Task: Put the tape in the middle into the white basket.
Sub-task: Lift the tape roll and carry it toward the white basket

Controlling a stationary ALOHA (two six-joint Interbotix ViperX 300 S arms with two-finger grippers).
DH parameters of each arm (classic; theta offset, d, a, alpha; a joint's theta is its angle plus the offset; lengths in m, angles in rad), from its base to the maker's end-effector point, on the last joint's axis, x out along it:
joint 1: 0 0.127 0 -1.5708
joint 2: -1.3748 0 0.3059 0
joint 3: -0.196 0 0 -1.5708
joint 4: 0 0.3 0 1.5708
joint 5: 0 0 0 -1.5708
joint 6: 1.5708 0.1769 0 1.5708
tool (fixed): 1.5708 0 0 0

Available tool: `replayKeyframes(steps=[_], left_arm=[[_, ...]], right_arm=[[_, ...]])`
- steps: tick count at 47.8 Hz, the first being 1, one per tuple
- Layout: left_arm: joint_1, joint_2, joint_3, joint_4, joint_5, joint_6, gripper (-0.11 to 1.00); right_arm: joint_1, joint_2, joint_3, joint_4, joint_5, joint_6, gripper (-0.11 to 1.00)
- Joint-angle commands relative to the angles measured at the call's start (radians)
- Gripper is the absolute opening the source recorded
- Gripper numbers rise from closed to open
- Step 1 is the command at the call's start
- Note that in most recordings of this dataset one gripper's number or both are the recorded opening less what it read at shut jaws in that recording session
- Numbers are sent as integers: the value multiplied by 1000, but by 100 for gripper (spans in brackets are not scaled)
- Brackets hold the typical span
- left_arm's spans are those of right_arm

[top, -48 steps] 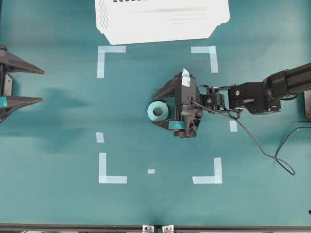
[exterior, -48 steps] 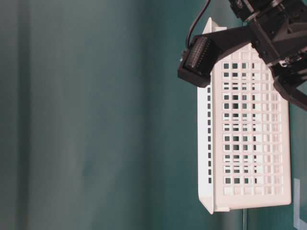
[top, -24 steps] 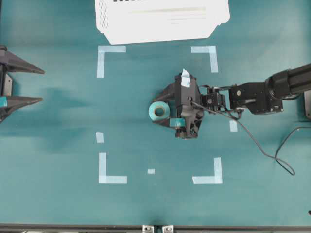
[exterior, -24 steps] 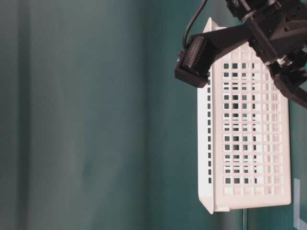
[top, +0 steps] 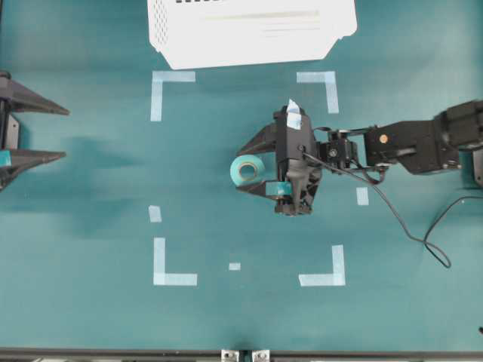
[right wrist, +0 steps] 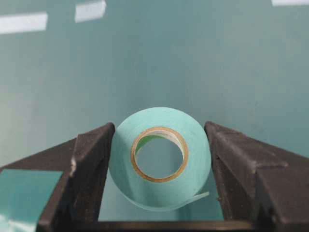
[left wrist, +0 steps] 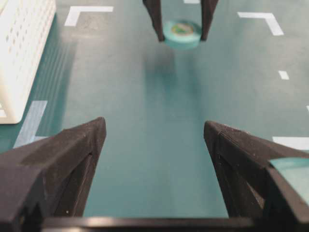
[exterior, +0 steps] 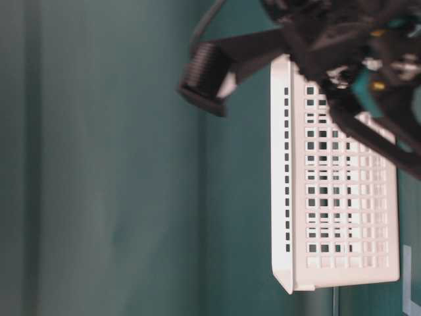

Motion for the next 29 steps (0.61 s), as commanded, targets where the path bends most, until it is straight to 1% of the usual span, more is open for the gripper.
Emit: replayKeyframes(steps=[1, 13, 29], left_arm=[[3, 9, -14, 0, -5, 0, 37], [3, 9, -14, 0, -5, 0, 37], [3, 9, -12, 0, -5, 0, 37]], right_arm=[[3, -64, -9, -2, 20, 0, 66], [3, -164, -9, -2, 84, -2, 66], [-15, -279, -14, -2, 161, 0, 66]])
